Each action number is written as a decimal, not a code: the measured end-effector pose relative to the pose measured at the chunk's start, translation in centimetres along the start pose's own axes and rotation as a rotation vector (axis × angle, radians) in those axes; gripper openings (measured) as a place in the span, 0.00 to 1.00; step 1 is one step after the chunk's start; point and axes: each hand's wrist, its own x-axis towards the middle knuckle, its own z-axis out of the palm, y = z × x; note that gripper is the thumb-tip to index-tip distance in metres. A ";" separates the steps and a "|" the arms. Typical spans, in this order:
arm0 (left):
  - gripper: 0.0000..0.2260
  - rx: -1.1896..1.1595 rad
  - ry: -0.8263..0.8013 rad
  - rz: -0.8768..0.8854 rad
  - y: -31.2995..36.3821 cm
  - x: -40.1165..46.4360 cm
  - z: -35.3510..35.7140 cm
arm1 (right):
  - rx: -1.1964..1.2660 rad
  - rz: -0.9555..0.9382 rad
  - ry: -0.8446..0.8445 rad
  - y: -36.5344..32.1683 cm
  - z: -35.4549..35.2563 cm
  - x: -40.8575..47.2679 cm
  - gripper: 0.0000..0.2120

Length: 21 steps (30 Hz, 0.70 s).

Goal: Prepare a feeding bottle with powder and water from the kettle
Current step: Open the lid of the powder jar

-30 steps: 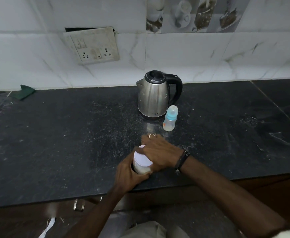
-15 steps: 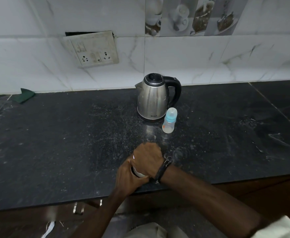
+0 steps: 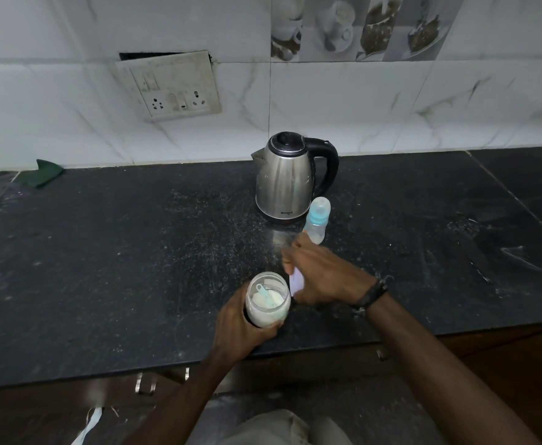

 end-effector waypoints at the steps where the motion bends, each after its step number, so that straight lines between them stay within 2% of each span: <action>1: 0.37 0.011 0.003 0.005 0.0 0.0 0.0 | -0.010 0.024 0.012 0.9 0.0 -0.2 0.17; 7: 0.37 0.021 0.013 0.016 0.5 -0.2 0.0 | -0.116 0.194 0.006 4.3 3.5 0.0 0.14; 13: 0.38 0.012 0.013 -0.002 0.3 -0.3 0.0 | -0.086 0.199 0.046 5.6 7.1 0.3 0.10; 21: 0.38 0.023 0.024 -0.028 0.2 -0.4 0.2 | -0.006 0.194 0.012 6.1 8.6 0.8 0.07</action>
